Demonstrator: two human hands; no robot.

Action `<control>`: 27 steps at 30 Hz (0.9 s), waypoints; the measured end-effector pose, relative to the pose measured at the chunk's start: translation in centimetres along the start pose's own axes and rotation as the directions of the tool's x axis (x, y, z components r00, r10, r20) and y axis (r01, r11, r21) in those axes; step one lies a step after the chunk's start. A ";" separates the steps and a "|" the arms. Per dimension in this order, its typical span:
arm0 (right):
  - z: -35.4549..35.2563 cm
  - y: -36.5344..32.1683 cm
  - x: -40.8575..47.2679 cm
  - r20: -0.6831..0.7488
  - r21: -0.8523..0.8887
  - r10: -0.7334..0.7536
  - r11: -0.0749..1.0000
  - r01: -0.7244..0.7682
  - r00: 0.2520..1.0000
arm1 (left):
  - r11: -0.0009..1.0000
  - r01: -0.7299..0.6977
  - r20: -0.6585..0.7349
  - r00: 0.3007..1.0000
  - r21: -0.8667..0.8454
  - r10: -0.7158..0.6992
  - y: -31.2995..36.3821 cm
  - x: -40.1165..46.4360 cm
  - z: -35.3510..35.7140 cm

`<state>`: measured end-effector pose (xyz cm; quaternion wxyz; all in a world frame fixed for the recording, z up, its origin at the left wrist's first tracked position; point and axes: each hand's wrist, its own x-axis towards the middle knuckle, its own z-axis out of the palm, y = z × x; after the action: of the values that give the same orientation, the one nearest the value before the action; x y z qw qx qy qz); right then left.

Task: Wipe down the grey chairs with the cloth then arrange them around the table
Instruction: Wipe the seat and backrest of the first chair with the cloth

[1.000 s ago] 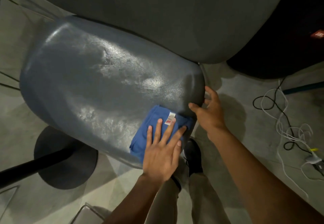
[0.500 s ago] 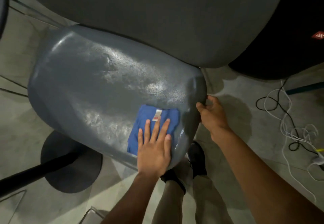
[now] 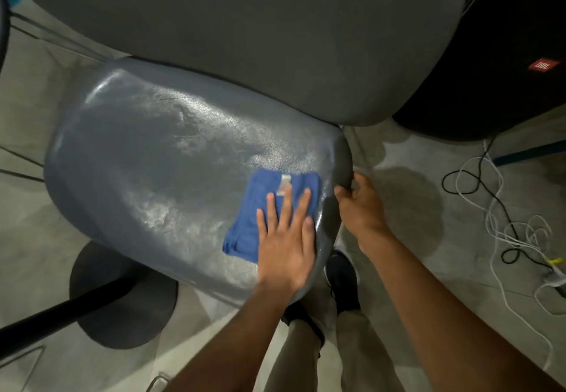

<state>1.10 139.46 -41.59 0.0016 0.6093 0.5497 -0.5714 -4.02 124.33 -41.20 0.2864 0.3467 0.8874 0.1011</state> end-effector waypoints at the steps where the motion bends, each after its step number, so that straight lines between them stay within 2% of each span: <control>1: -0.1 -0.2 -0.1 -0.009 -0.030 -0.013 0.999 0.012 1.000 | 0.999 -0.032 0.031 0.999 0.017 0.031 -0.7 -1.6 0.0; 3: -0.2 -0.6 -0.8 -0.036 -0.090 -0.077 0.993 0.073 0.996 | 0.999 -0.030 0.053 0.998 0.044 0.028 -3.1 -3.8 -0.2; 4: -0.3 -0.8 -1.5 -0.061 -0.147 -0.136 0.981 0.126 0.989 | 0.999 0.017 0.043 0.999 0.048 -0.019 -4.5 -4.0 -0.5; 6: 0.0 -1.0 -2.9 -0.092 -0.302 -0.308 0.915 0.268 0.947 | 0.982 0.188 -0.006 0.982 0.026 -0.187 -7.2 -2.8 -1.5; 8: 0.8 -1.0 -4.2 -0.032 -0.428 -0.443 0.816 0.388 0.896 | 0.937 0.349 -0.067 0.934 -0.027 -0.350 -9.1 0.0 -2.7; 10: 1.9 -0.6 -4.6 0.019 -0.527 -0.517 0.723 0.447 0.856 | 0.900 0.432 -0.100 0.895 -0.056 -0.436 -9.6 3.5 -3.5; 12: 2.5 -0.7 -4.5 -0.016 -0.519 -0.530 0.729 0.446 0.848 | 0.869 0.488 -0.105 0.862 -0.086 -0.495 -8.6 6.3 -3.6; 14: 2.4 -1.2 -4.2 -0.075 -0.446 -0.476 0.802 0.397 0.876 | 0.892 0.445 -0.119 0.884 -0.076 -0.451 -6.5 7.4 -3.1; 16: 2.0 -1.6 -3.6 -0.107 -0.412 -0.433 0.839 0.356 0.895 | 0.953 0.297 -0.106 0.948 -0.055 -0.302 -4.5 6.6 -2.2; 18: 1.8 -2.0 -3.2 -0.125 -0.464 -0.501 0.793 0.395 0.857 | 0.990 0.144 -0.079 0.986 -0.010 -0.144 -3.0 4.4 -1.2; 21: 2.5 -2.6 -3.0 -0.044 -0.614 -0.625 0.632 0.473 0.779 | 0.998 -0.010 -0.045 0.999 0.054 0.013 -2.9 0.4 -0.1; 24: 4.0 -4.2 -2.4 0.124 -0.671 -0.609 0.530 0.518 0.784 | 0.993 -0.030 -0.028 0.999 0.112 0.033 -6.1 -1.2 -0.4; 27: 5.4 -5.5 -1.8 0.332 -0.737 -0.409 0.449 0.504 0.850 | 0.985 0.080 -0.073 0.995 0.152 -0.070 -10.4 0.3 -1.9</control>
<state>-5.87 136.99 -38.77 0.1514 0.3391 0.8882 -0.2704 -11.07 116.92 -43.69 0.2322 0.3307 0.9141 0.0328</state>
